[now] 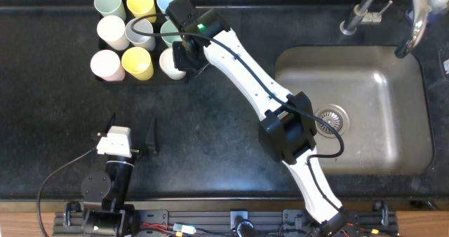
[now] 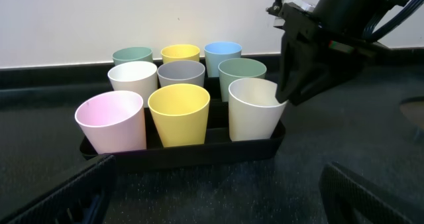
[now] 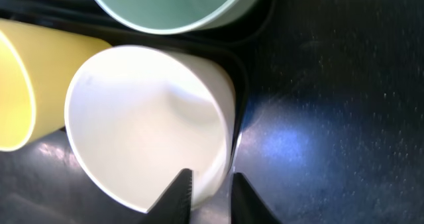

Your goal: Store Cups

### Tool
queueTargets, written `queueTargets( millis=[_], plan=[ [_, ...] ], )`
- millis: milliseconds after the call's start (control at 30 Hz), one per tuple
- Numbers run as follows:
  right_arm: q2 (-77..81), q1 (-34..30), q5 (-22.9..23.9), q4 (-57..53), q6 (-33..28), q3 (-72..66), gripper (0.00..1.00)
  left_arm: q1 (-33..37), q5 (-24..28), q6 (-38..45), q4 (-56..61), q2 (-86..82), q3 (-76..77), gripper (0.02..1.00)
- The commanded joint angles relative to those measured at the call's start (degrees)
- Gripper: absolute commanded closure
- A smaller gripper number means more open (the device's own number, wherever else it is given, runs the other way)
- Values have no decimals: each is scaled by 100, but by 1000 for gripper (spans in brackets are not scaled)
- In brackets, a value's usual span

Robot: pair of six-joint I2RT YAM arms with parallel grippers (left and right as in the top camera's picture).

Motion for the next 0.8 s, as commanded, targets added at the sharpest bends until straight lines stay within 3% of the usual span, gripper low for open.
queueTargets(
  millis=[33, 333, 600, 800],
  plan=[
    [13, 35, -11, 39, -17, 214, 669, 42, -9, 109, -15, -63, -7, 18],
    [-463, -136, -310, 553, -151, 216, 386, 42, -9, 107, -15, -63, -7, 18],
    [-1919, -820, -197, 341, -1189, -195, 5, 42, -9, 109, -17, -63, -7, 18],
    [-4135, -1840, -177, 824, -2396, -2503, 3, 42, -9, 109, -17, -63, -7, 18]
  ],
)
